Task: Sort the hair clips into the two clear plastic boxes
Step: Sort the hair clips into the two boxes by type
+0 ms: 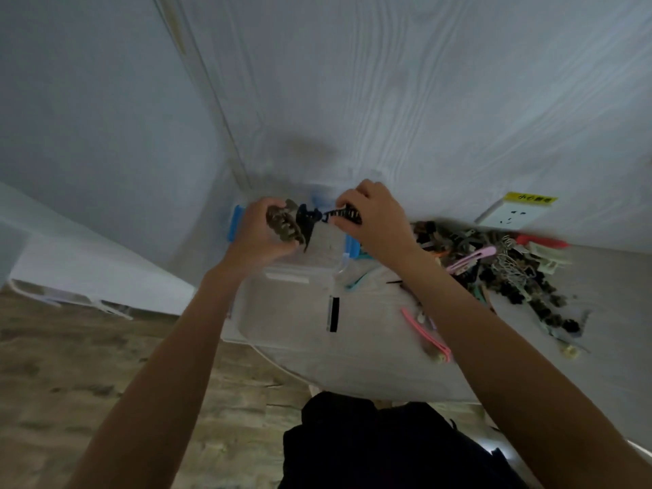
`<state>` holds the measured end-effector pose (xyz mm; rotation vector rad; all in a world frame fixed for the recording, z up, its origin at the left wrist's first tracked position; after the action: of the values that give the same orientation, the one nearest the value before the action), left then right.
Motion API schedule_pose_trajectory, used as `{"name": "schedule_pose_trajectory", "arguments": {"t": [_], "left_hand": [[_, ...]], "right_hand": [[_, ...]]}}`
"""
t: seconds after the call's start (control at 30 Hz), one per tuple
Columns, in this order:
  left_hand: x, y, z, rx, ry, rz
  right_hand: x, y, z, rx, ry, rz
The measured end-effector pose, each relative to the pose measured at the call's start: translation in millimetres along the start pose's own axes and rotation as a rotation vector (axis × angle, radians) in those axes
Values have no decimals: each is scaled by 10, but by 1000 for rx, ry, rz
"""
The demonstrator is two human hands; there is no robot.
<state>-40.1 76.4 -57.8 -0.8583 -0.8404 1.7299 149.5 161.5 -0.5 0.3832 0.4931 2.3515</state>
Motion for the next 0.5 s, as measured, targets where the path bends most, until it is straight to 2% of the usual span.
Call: {"name": "schedule_pose_trajectory", "arguments": {"t": [0.13, 0.23, 0.3, 0.4, 0.5], "left_hand": [[146, -17, -65, 122, 211, -12], [187, -56, -116, 231, 323, -27], [184, -43, -100, 323, 364, -25], [162, 37, -13, 435, 382, 5], [94, 39, 108, 523, 322, 14]], "right_hand": [[-23, -124, 163, 317, -186, -292], [-15, -137, 137, 610, -194, -449], [17, -118, 85, 755, -167, -490], [112, -38, -22, 817, -85, -452], [226, 52, -217, 568, 18, -432]]}}
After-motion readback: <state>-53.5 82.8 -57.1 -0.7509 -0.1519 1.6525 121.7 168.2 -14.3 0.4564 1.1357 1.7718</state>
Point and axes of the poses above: each hand's wrist, its own x-axis towards the middle knuckle, its own z-axis out of the back of the hand, y = z × x, the point moved 2 cm from there along x, towards the middle knuckle, and after that the axes turned 7 degrees about y, right-handed, at the moved point
